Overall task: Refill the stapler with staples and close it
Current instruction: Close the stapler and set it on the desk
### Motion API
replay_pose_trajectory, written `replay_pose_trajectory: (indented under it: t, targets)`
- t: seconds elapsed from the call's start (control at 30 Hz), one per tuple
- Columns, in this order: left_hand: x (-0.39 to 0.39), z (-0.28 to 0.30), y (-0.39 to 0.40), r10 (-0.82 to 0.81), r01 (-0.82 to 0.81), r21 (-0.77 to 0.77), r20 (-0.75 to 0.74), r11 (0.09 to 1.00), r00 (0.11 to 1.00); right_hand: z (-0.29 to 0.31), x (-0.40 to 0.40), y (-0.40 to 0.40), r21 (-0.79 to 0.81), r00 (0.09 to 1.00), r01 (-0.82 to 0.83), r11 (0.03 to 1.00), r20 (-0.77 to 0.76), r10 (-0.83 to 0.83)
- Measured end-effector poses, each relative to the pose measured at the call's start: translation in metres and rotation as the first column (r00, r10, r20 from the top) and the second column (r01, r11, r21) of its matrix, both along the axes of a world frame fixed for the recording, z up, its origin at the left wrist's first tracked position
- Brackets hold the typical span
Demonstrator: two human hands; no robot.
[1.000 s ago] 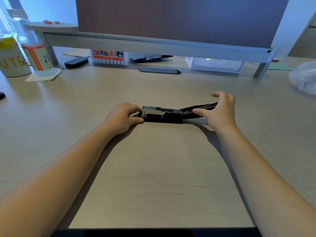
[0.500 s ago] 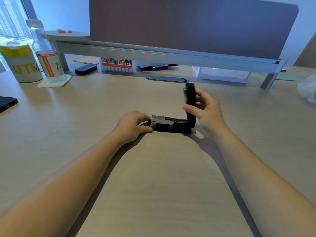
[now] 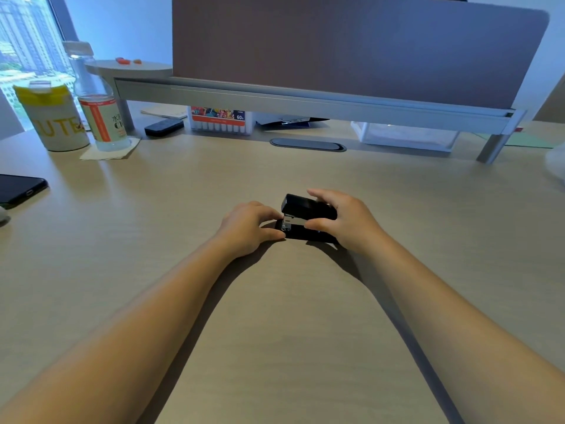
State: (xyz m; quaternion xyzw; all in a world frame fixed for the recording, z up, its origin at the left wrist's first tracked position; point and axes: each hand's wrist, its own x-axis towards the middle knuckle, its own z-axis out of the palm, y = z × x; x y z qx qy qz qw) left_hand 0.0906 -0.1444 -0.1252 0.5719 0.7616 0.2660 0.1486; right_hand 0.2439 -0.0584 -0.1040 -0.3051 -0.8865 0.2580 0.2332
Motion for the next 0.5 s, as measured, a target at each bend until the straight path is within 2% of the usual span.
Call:
replay_pose_trajectory:
  t: [0.07,0.13,0.2,0.3,0.5]
  targets:
    - [0.000,0.005,-0.005,-0.026,0.026,0.002,0.197,1.000,0.980,-0.003,0.010,0.002,-0.077,0.999,0.042,0.996,-0.015,-0.044]
    - [-0.002,0.011,-0.007,-0.015,0.011,0.012,0.398,1.000,0.917,-0.009,0.021,0.005,-0.168,0.996,0.077,0.983,-0.026,-0.083]
    - [-0.001,0.016,-0.005,0.026,-0.025,-0.010,0.497,1.000,0.867,-0.013,0.030,0.007,-0.213,0.994,0.098,0.972,-0.021,-0.105]
    - [0.008,0.020,0.003,0.067,-0.046,-0.051,0.578,0.998,0.814,-0.017,0.035,0.006,-0.223,0.992,0.117,0.968,-0.012,-0.122]
    - [0.010,0.017,0.009,0.078,-0.069,-0.037,0.567,0.997,0.820,-0.021,0.034,0.007,-0.202,0.990,0.135,0.970,-0.022,-0.142]
